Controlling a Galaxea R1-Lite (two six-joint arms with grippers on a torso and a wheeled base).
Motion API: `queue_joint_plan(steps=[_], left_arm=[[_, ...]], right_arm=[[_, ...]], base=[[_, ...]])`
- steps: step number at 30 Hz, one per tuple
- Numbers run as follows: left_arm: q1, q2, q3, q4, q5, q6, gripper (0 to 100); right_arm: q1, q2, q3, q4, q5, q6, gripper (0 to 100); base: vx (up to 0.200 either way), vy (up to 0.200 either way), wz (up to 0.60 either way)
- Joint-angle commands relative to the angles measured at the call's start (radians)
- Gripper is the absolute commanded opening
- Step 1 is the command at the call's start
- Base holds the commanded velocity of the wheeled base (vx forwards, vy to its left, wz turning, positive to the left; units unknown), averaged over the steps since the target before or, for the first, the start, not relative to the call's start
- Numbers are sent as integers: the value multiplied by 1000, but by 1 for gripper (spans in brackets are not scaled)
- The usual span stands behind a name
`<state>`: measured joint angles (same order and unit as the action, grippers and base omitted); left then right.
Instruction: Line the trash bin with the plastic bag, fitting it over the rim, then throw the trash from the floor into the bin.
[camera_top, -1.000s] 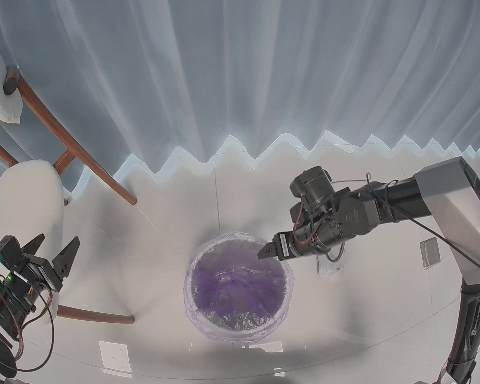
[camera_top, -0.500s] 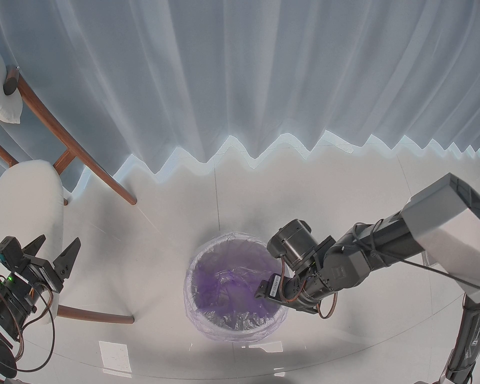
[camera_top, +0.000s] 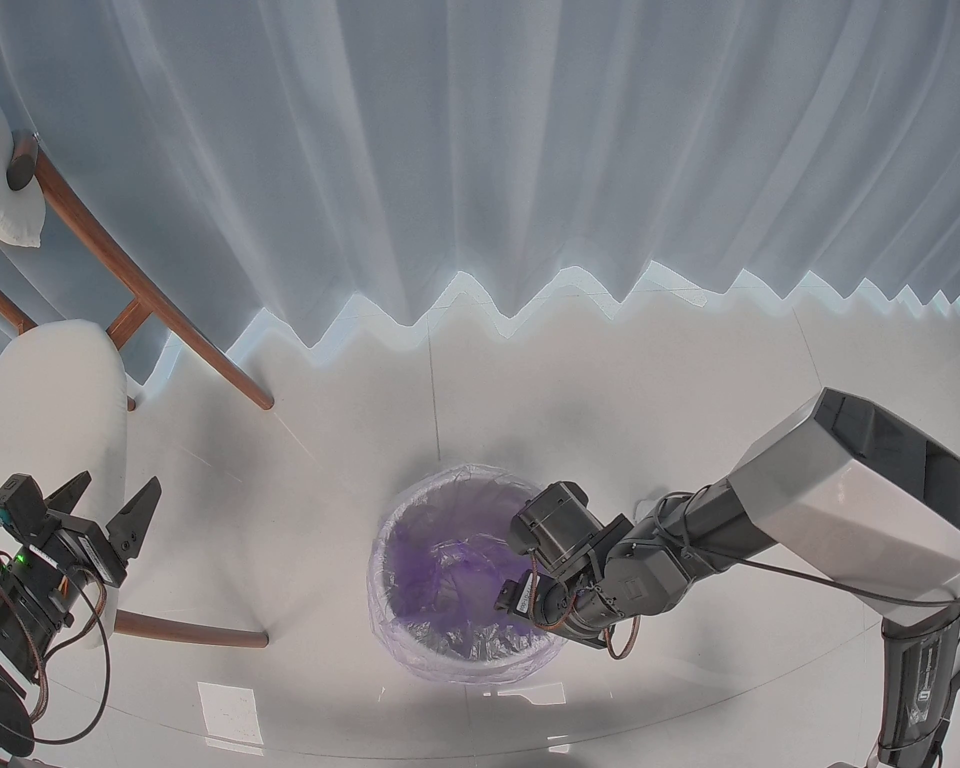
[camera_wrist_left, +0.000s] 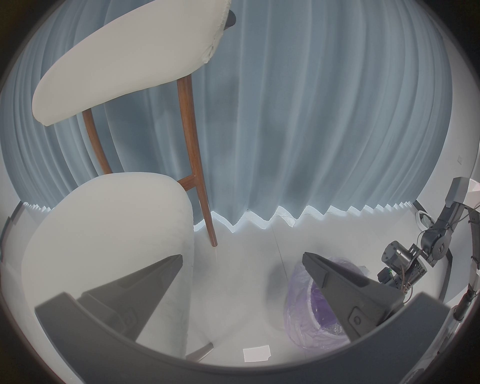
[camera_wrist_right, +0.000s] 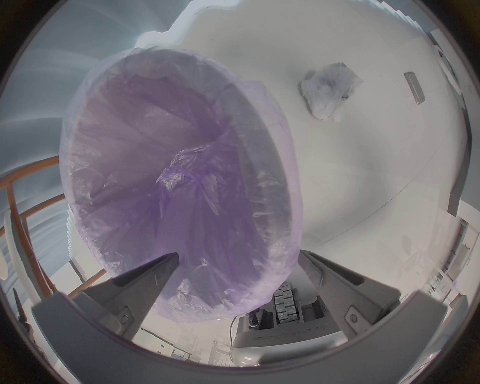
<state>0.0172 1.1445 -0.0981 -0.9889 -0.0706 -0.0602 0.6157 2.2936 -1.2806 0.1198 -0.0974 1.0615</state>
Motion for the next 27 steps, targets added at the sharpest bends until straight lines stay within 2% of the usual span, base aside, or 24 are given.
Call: queue_joint_plan(steps=[1, 12, 17, 21, 25, 27], left_arm=[[3, -2, 1, 0, 0, -1, 100], [4, -3, 0, 0, 0, -1, 100], [4, -3, -3, -2, 0, -1, 100], [3, -3, -2, -2, 2, -1, 100], [1, -3, -3, -2, 0, -1, 100], [0, -3, -2, -2, 0, -1, 100]], right_arm=[[-1, 21, -2, 0, -8, 2, 0], [-4, 26, 7, -2, -27, 2, 0], [-25, -2, -5, -15, -27, -46, 0], [-85, -33, -6, -22, -25, -281, 0], [-119, -52, -6, -48, -1, -448, 0], [-152, -66, -2, -89, 35, -610, 0]], base=[[0, 0, 0], [0, 0, 0], [0, 0, 0], [0, 0, 0], [0, 0, 0], [0, 0, 0]])
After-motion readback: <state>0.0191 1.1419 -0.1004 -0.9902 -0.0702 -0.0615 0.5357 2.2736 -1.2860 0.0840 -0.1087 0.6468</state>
